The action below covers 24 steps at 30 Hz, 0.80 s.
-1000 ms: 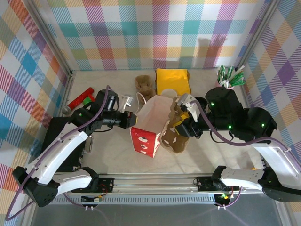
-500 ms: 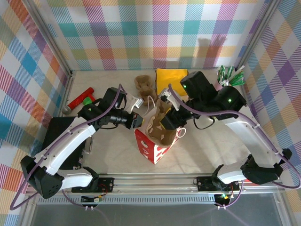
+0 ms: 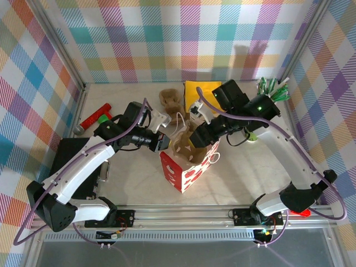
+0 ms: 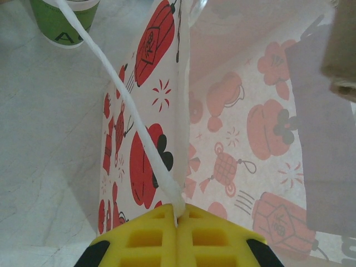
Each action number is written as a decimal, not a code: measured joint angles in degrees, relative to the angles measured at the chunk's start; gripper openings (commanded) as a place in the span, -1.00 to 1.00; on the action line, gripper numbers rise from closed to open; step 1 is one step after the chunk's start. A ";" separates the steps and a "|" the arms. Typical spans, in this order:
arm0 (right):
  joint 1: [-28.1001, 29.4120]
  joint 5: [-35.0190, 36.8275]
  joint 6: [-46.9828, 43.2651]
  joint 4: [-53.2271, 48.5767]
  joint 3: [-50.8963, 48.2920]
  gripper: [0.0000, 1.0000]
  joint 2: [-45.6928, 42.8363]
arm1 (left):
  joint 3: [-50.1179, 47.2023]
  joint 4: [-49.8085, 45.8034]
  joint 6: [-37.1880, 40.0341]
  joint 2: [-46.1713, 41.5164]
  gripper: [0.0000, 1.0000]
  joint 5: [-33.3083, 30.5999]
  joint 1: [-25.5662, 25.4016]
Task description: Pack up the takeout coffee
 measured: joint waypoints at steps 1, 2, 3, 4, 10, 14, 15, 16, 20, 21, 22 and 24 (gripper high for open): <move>-0.24 -0.15 0.02 0.20 -0.90 -0.29 0.00 | 0.13 0.00 0.02 0.11 -1.00 0.09 0.00; -0.28 -0.20 0.04 0.35 -1.55 -0.29 0.00 | 0.24 -0.02 0.04 0.15 -1.00 0.11 0.00; -0.48 -0.22 0.04 0.76 -2.45 -0.30 0.02 | 0.28 0.02 0.04 0.22 -1.00 0.13 0.00; -0.68 -0.20 0.04 1.03 -3.19 -0.30 0.02 | 0.28 -0.02 0.09 0.24 -1.00 0.20 0.00; -1.42 1.62 0.02 1.68 -5.99 -0.33 0.98 | 0.37 0.02 0.33 0.55 -1.00 0.57 0.00; -1.44 3.56 0.04 2.16 -6.67 -0.33 2.29 | 0.37 0.07 0.68 0.79 -1.00 1.09 0.00; -1.44 3.89 0.11 2.21 -6.71 -0.33 2.64 | 0.39 0.11 0.87 0.83 -1.00 1.20 0.00; -1.44 4.22 0.52 2.40 -6.71 -0.33 2.99 | 0.42 0.09 0.94 0.85 -1.00 1.38 0.00; -1.44 4.98 2.32 3.45 -6.71 -0.33 3.67 | 0.50 0.11 1.31 0.98 -1.00 1.79 0.00; -1.44 5.38 2.84 3.82 -6.71 -0.33 3.76 | 0.57 0.11 1.33 1.05 -1.00 1.79 0.00; -1.44 5.92 3.56 4.17 -6.73 -0.33 3.80 | 0.63 0.11 1.40 1.14 -1.00 1.79 0.00; -1.44 7.08 4.42 4.63 -6.82 -0.33 3.80 | 0.72 0.11 1.51 1.22 -1.00 1.79 0.00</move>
